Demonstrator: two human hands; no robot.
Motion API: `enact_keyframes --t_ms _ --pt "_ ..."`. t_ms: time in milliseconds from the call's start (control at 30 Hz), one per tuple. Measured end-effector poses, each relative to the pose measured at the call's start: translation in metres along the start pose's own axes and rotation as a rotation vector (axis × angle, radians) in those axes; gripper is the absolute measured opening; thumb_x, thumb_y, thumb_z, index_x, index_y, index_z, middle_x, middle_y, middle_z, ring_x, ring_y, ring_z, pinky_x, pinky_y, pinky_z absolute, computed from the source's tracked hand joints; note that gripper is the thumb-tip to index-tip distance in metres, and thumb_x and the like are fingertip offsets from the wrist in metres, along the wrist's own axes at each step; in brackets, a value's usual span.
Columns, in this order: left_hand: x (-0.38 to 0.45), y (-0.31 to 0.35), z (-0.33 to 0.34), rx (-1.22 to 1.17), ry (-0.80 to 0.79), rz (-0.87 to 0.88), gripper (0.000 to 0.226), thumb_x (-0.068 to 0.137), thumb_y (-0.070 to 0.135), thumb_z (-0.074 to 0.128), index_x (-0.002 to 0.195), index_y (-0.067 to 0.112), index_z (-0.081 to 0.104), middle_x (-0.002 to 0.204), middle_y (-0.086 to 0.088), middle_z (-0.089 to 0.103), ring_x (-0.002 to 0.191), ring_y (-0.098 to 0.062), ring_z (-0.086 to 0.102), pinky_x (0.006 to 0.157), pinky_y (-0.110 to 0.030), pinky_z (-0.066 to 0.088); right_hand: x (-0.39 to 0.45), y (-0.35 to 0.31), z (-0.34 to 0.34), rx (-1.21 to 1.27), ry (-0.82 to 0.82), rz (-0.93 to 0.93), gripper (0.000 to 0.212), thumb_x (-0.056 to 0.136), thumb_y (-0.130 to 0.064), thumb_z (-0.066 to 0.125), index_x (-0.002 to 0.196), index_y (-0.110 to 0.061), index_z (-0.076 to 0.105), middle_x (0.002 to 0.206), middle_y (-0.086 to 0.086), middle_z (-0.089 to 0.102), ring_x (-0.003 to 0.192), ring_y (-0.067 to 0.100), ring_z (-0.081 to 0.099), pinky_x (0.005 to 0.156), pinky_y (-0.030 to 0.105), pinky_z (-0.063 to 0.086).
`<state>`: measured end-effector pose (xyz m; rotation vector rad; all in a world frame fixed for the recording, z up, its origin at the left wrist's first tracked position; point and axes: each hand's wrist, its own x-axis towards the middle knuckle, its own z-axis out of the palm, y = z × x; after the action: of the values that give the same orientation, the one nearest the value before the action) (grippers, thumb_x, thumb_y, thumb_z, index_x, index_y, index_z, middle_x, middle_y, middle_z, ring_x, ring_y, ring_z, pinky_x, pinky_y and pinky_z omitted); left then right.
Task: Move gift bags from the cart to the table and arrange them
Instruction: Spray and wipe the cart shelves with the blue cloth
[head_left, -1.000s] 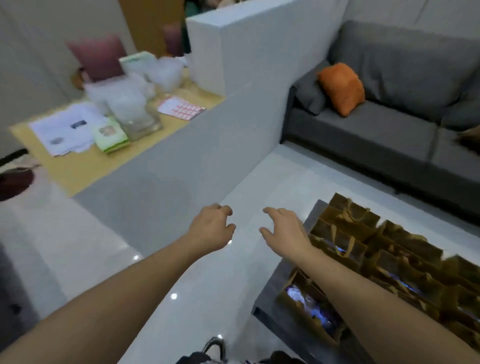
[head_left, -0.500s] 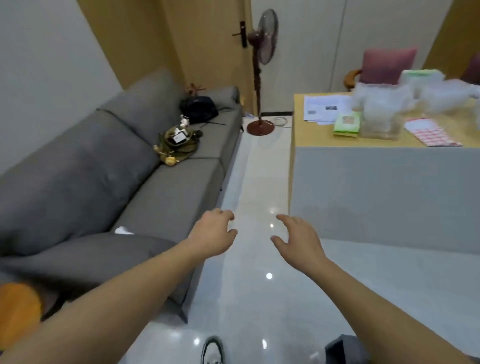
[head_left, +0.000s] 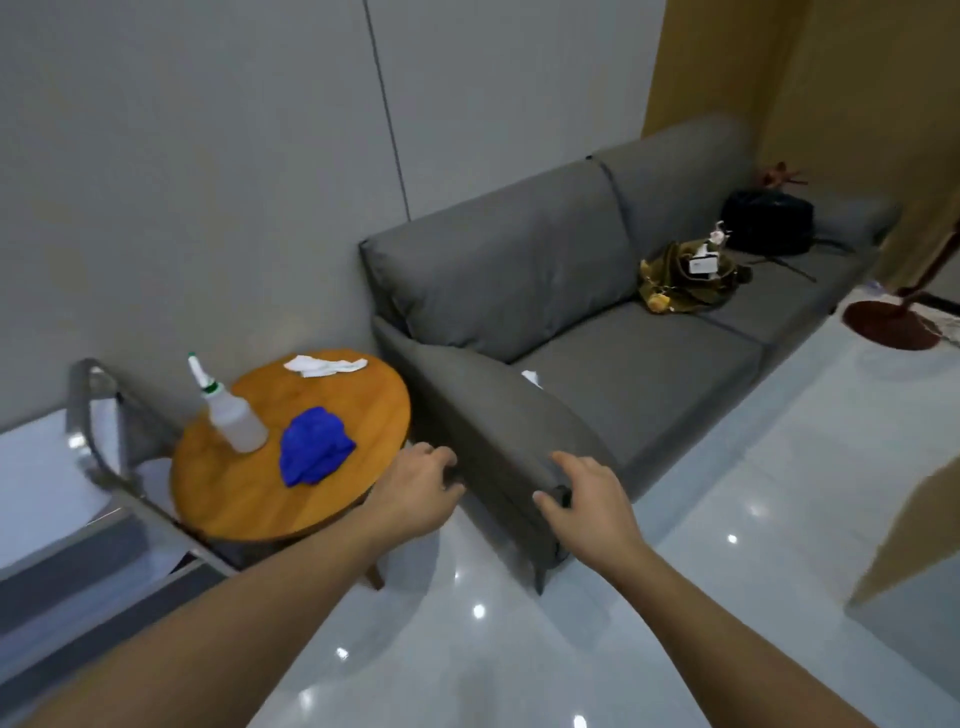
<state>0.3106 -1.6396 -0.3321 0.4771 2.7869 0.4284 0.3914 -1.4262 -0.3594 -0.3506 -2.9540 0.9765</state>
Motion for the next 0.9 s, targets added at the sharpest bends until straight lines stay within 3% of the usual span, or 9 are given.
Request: enact_keyframes --t_ms 200,333,467,700,833,900 --pt "0.007 -0.156 -0.041 -0.088 0.083 -0.223 0.045 0.093 0.039 0.064 0.134 0.021 0.058 0.131 -0.007 0.056 0.123 -0.027 0.051 0.101 -0.034 0.042 0.063 -0.117 0.11 0.054 -0.172 -0.132 0.058 0.094 -0.04 0.066 0.147 -0.024 0.047 0.138 -0.002 0.054 0.126 0.017 0.05 0.103 0.034 0.045" --pt "0.004 -0.237 -0.071 -0.142 0.13 -0.342 0.044 0.094 0.038 0.064 0.133 0.02 0.059 0.131 -0.007 0.057 0.121 -0.026 0.054 0.093 -0.028 0.04 0.099 -0.189 0.167 0.056 -0.248 -0.182 0.057 0.093 -0.039 0.066 0.145 -0.023 0.049 0.134 0.0 0.057 0.123 0.018 0.052 0.099 0.033 0.048" --pt "-0.001 -0.302 -0.091 -0.216 0.183 -0.482 0.044 0.095 0.036 0.063 0.136 0.02 0.057 0.143 -0.004 0.052 0.129 -0.023 0.05 0.098 -0.029 0.04 0.134 -0.247 0.21 0.029 -0.343 -0.248 0.055 0.093 -0.038 0.067 0.143 -0.021 0.051 0.133 0.002 0.058 0.124 0.019 0.051 0.101 0.034 0.046" --pt "0.009 -0.381 -0.103 -0.338 0.281 -0.735 0.043 0.093 0.039 0.065 0.133 0.024 0.06 0.135 -0.003 0.058 0.12 -0.023 0.056 0.099 -0.036 0.048 0.234 -0.32 0.282 -0.027 -0.505 -0.375 0.052 0.094 -0.038 0.066 0.141 -0.02 0.053 0.128 0.005 0.063 0.117 0.021 0.057 0.09 0.03 0.048" --pt "0.023 -0.399 -0.109 -0.389 0.297 -0.853 0.032 0.094 0.03 0.066 0.124 0.019 0.065 0.126 -0.003 0.064 0.114 -0.02 0.057 0.086 -0.025 0.042 0.297 -0.357 0.325 -0.036 -0.638 -0.338 0.057 0.096 -0.035 0.065 0.146 -0.016 0.047 0.122 0.007 0.067 0.101 0.018 0.062 0.074 0.027 0.048" --pt "0.033 -0.407 -0.113 -0.403 0.272 -0.889 0.03 0.094 0.028 0.067 0.122 0.019 0.066 0.123 -0.004 0.065 0.112 -0.019 0.058 0.083 -0.023 0.039 0.323 -0.372 0.348 -0.022 -0.679 -0.335 0.059 0.096 -0.035 0.066 0.147 -0.016 0.046 0.122 0.005 0.066 0.101 0.017 0.061 0.077 0.027 0.049"
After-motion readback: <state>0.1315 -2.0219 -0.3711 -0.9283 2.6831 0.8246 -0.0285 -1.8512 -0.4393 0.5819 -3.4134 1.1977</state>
